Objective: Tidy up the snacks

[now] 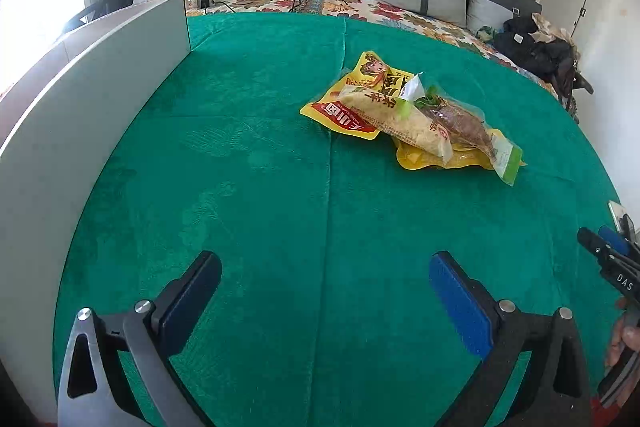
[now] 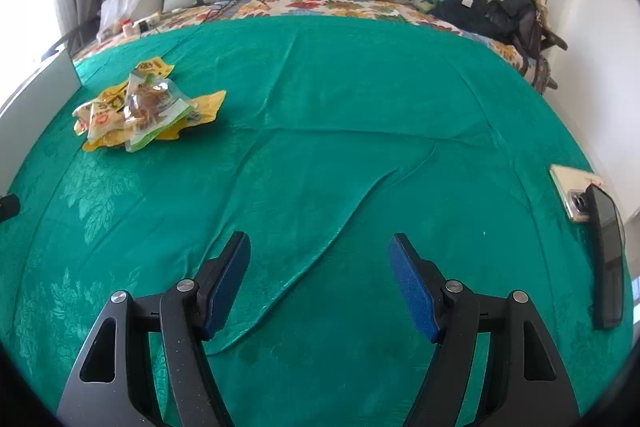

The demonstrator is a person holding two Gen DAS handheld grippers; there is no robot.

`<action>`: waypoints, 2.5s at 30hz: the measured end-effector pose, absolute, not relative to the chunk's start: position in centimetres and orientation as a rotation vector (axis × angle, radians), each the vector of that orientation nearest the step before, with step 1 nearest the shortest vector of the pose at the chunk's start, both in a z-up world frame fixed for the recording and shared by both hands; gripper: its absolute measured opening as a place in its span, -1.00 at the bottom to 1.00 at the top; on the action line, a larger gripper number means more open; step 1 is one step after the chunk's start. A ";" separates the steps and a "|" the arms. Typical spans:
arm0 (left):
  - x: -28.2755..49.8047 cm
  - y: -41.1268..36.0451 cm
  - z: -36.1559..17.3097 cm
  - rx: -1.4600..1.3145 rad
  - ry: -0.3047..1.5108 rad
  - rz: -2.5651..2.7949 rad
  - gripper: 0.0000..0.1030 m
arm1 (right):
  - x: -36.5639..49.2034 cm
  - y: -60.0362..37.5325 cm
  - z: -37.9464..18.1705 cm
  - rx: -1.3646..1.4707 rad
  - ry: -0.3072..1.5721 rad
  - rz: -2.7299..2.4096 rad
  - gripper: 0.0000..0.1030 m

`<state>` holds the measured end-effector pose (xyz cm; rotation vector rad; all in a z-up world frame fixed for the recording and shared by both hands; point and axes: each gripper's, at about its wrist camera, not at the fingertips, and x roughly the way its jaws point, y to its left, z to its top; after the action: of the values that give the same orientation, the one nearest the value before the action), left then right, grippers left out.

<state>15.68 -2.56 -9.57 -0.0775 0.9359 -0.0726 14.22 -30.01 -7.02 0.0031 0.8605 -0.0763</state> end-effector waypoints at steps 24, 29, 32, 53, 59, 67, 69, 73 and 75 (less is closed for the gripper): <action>16.0 -2.6 -12.4 -0.003 0.952 -0.028 1.00 | 16.0 -30.6 -9.4 0.040 0.914 -0.100 0.72; 16.0 -2.6 -12.4 -0.003 0.952 -0.027 1.00 | 16.1 -30.5 -9.4 0.042 0.918 -0.097 0.79; 16.1 -2.6 -12.5 -0.003 0.952 -0.027 1.00 | 16.1 -30.5 -9.4 0.043 0.921 -0.093 0.82; 16.1 -2.6 -12.5 -0.003 0.952 -0.028 1.00 | 16.2 -30.5 -9.5 0.044 0.922 -0.090 0.86; 16.1 -2.6 -12.5 -0.003 0.952 -0.028 1.00 | 16.2 -30.5 -9.5 0.044 0.922 -0.090 0.86; 16.1 -2.6 -12.5 -0.003 0.952 -0.028 1.00 | 16.2 -30.5 -9.4 0.044 0.922 -0.089 0.86; 16.1 -2.6 -12.5 -0.003 0.952 -0.028 1.00 | 16.2 -30.5 -9.4 0.044 0.922 -0.089 0.86; 16.1 -2.6 -12.5 -0.003 0.952 -0.028 1.00 | 16.2 -30.5 -9.4 0.044 0.922 -0.089 0.86; 16.1 -2.6 -12.5 -0.003 0.952 -0.028 1.00 | 16.2 -30.6 -9.4 0.044 0.922 -0.089 0.86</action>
<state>16.09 -2.58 -12.50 -0.0030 0.9516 -0.0278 16.21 -30.56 -9.45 0.0439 0.9224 -0.0892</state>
